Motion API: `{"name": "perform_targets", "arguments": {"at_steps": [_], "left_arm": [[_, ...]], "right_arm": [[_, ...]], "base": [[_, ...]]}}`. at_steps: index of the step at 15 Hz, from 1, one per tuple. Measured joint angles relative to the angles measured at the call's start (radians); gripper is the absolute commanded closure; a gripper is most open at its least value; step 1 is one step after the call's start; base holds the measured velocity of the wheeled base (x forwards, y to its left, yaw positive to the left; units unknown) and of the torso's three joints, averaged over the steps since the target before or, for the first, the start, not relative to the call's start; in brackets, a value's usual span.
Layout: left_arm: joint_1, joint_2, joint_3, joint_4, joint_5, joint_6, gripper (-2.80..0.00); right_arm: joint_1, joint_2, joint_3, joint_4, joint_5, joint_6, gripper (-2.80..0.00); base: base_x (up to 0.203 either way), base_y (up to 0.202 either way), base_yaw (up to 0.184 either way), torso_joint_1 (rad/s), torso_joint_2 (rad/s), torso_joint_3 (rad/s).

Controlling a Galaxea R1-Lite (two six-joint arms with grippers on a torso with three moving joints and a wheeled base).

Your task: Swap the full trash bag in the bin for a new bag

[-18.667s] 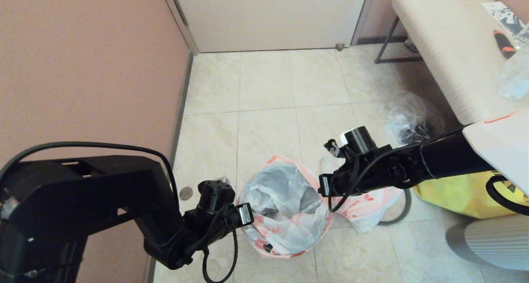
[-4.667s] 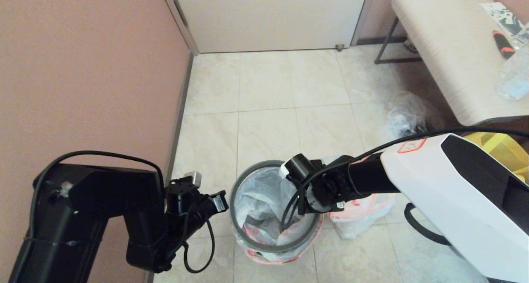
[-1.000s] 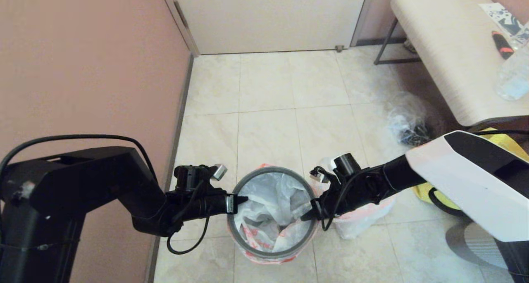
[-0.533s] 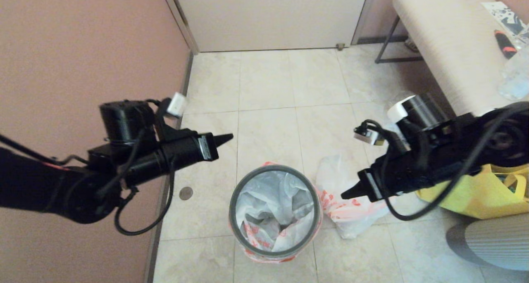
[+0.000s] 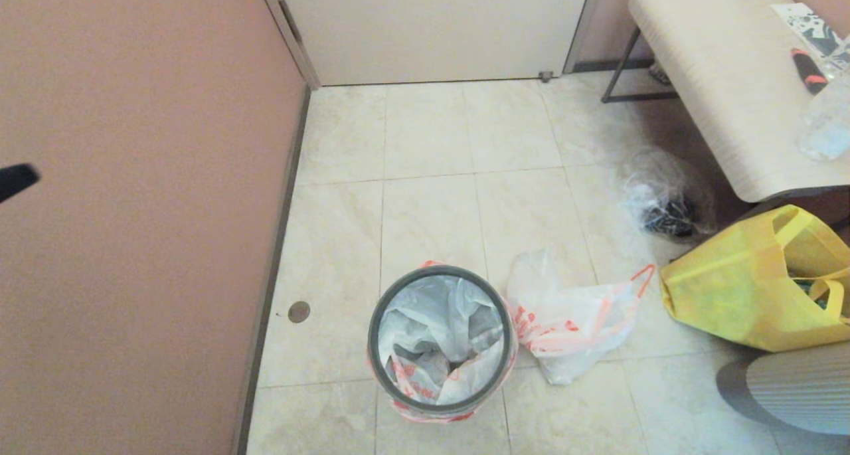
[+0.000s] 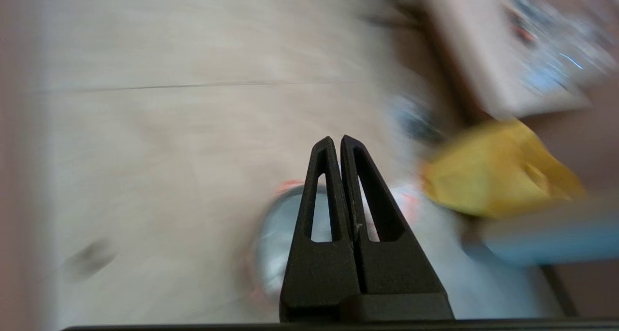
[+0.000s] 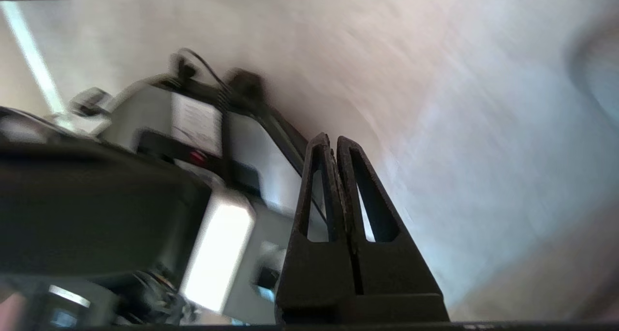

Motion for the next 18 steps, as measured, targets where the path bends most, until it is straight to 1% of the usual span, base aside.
{"name": "perform_targets", "arguments": {"at_steps": [2,3,4,5,6,8,9,10,11,12,14,15,16,17,18], "left_arm": [[0.123,-0.180,0.018,0.170,-0.020,-0.044,0.00],[0.166,-0.253,0.027,0.243,-0.023,-0.061,0.00],[0.203,-0.318,0.036,0.341,-0.012,-0.093,0.00],[0.227,-0.357,0.048,0.429,0.001,-0.127,0.00],[0.245,-0.385,0.069,0.498,0.007,-0.124,0.00],[0.256,-0.413,0.110,0.509,0.013,-0.056,0.00],[0.257,-0.421,0.149,0.501,0.022,-0.043,0.00],[0.258,-0.426,0.196,0.478,0.036,-0.034,0.00],[0.258,-0.431,0.245,0.438,0.042,-0.023,0.00],[0.243,-0.435,0.285,0.403,0.043,-0.011,0.00],[0.170,-0.455,0.343,0.382,0.042,0.029,0.00],[0.149,-0.468,0.366,0.371,0.037,0.048,0.00],[0.145,-0.487,0.394,0.355,0.033,0.061,0.00],[0.144,-0.511,0.443,0.322,0.031,0.076,0.00],[0.145,-0.540,0.502,0.266,0.036,0.091,0.00]], "right_arm": [[-0.049,-0.200,0.076,0.063,-0.029,0.001,0.00],[-0.067,-0.290,0.099,0.095,-0.045,0.004,0.00],[-0.087,-0.379,0.114,0.130,-0.075,0.023,0.00],[-0.112,-0.443,0.122,0.168,-0.115,0.064,0.00],[-0.150,-0.490,0.129,0.206,-0.168,0.116,0.00],[-0.212,-0.535,0.142,0.229,-0.224,0.169,0.00],[-0.245,-0.548,0.150,0.226,-0.244,0.191,0.00],[-0.278,-0.561,0.162,0.208,-0.254,0.195,0.00],[-0.307,-0.587,0.185,0.181,-0.260,0.178,0.00],[-0.328,-0.626,0.214,0.144,-0.267,0.147,0.00],[-0.352,-0.724,0.285,0.075,-0.281,0.079,0.00],[-0.359,-0.764,0.333,0.050,-0.281,0.054,0.00],[-0.364,-0.792,0.377,0.005,-0.265,0.046,0.00],[-0.366,-0.813,0.434,-0.068,-0.233,0.038,0.00],[-0.368,-0.826,0.493,-0.151,-0.205,0.019,0.00]], "base": [[0.000,0.000,0.000,0.000,0.00,0.000],[0.000,0.000,0.000,0.000,0.00,0.000],[0.000,0.000,0.000,0.000,0.00,0.000],[0.000,0.000,0.000,0.000,0.00,0.000],[0.000,0.000,0.000,0.000,0.00,0.000],[0.000,0.000,0.000,0.000,0.00,0.000],[0.000,0.000,0.000,0.000,0.00,0.000],[0.000,0.000,0.000,0.000,0.00,0.000],[0.000,0.000,0.000,0.000,0.00,0.000],[0.000,0.000,0.000,0.000,0.00,0.000],[0.000,0.000,0.000,0.000,0.00,0.000],[0.000,0.000,0.000,0.000,0.00,0.000],[0.000,0.000,0.000,0.000,0.00,0.000],[0.000,0.000,0.000,0.000,0.00,0.000],[0.000,0.000,0.000,0.000,0.00,0.000]]}}
